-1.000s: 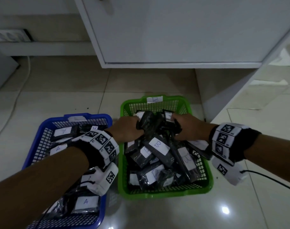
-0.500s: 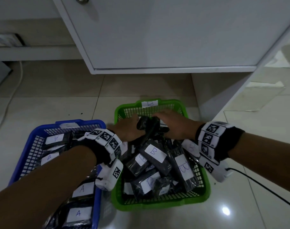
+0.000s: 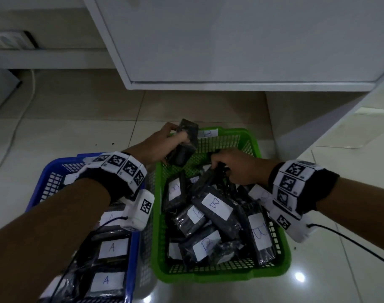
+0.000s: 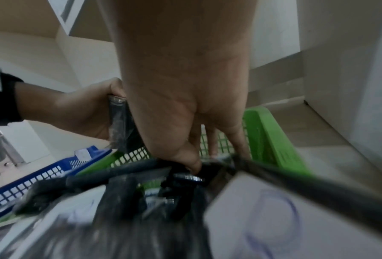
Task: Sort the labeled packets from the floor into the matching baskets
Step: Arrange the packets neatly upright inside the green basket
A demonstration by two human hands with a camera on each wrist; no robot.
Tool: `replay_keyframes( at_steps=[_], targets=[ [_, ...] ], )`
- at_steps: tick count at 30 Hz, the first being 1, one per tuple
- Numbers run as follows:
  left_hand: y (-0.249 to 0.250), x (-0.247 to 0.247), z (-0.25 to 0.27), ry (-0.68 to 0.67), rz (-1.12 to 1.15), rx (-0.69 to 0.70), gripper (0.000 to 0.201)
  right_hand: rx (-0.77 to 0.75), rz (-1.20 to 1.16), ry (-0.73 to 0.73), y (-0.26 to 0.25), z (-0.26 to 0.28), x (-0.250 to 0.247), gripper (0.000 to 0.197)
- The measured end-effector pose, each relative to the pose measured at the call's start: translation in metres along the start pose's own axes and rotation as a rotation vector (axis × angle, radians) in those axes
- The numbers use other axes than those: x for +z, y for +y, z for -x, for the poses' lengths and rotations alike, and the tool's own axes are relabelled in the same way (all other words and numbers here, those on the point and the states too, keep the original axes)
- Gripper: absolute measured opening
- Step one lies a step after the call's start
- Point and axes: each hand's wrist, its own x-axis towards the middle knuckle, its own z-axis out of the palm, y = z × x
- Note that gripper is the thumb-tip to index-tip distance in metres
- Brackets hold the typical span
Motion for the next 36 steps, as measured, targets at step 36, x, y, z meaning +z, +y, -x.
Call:
replay_keyframes(
  at_steps=[36],
  targets=[
    [-0.022,0.017,-0.012,-0.044,-1.07,0.413,0.057,0.003,0.135,0.032,-0.001,-0.011,0.027,0.054]
  ],
)
